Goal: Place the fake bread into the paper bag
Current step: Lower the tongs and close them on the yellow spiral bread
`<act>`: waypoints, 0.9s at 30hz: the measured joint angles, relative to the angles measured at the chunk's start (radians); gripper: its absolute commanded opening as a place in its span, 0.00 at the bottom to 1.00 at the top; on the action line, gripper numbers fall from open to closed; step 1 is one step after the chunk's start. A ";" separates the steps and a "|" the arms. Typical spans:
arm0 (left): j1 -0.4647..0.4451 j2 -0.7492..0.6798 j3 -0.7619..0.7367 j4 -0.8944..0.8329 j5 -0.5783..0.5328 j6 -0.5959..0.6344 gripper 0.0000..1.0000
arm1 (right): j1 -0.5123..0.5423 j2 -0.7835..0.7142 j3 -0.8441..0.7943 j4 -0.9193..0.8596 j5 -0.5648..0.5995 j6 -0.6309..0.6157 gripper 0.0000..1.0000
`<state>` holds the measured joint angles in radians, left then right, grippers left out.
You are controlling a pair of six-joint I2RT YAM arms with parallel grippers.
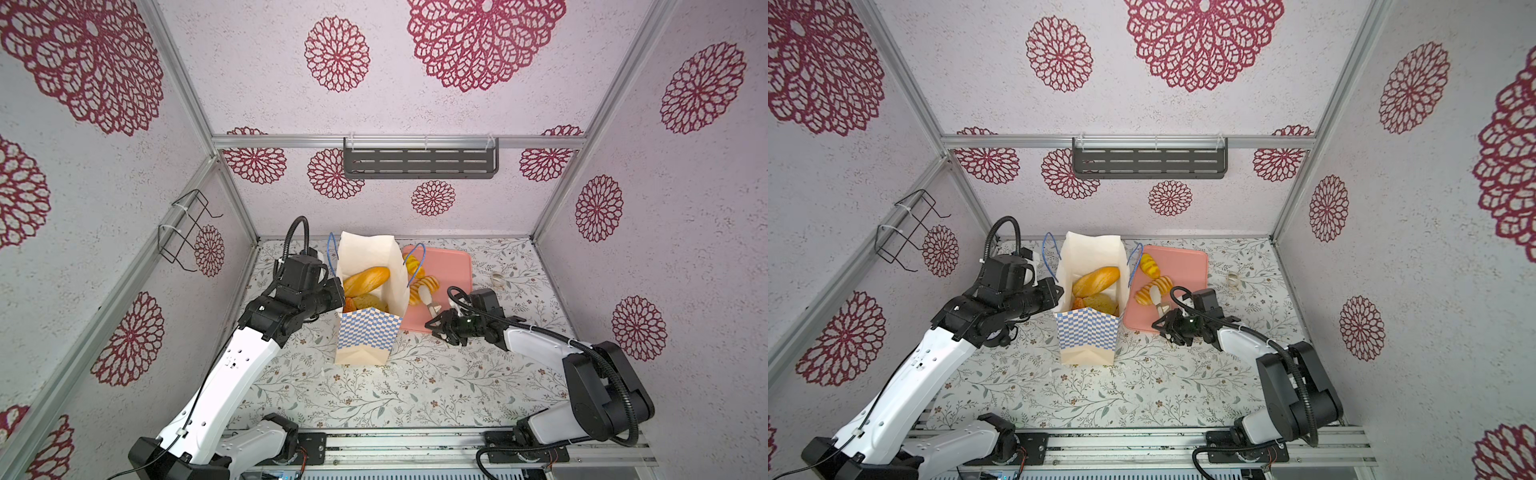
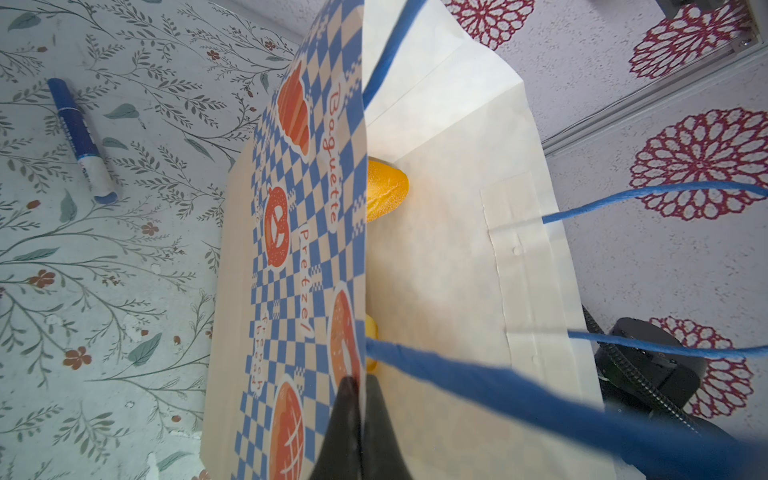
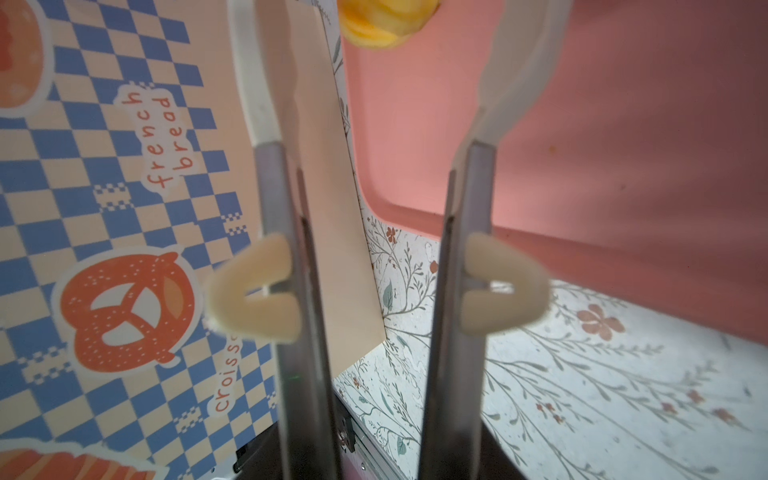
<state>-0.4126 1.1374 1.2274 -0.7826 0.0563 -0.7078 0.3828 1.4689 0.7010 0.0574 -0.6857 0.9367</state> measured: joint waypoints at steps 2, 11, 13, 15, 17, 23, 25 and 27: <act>0.000 0.000 0.000 0.000 0.000 0.000 0.00 | 0.000 0.016 0.000 0.012 -0.002 0.000 0.44; 0.000 0.000 0.000 0.000 0.003 0.000 0.00 | 0.000 0.095 0.033 0.045 -0.025 0.000 0.44; 0.000 0.000 0.000 0.000 0.003 0.000 0.00 | -0.001 0.106 0.039 0.051 -0.027 0.000 0.43; 0.000 0.000 0.000 0.000 0.002 0.000 0.00 | -0.002 0.115 0.045 0.054 -0.026 0.000 0.42; 0.000 -0.001 0.000 0.000 0.002 0.000 0.00 | -0.004 0.125 0.051 0.055 -0.027 0.000 0.40; 0.000 -0.009 0.000 0.000 0.003 -0.002 0.00 | -0.016 0.145 0.061 0.060 -0.027 0.000 0.30; 0.000 -0.010 0.000 0.000 0.004 -0.002 0.00 | -0.017 0.147 0.061 0.067 -0.029 -0.001 0.25; 0.000 -0.010 0.000 0.000 0.006 -0.003 0.00 | -0.018 0.147 0.062 0.075 -0.032 -0.001 0.21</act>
<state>-0.4126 1.1278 1.2274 -0.7830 0.0620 -0.7105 0.3653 1.6157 0.7631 0.1322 -0.7181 0.9360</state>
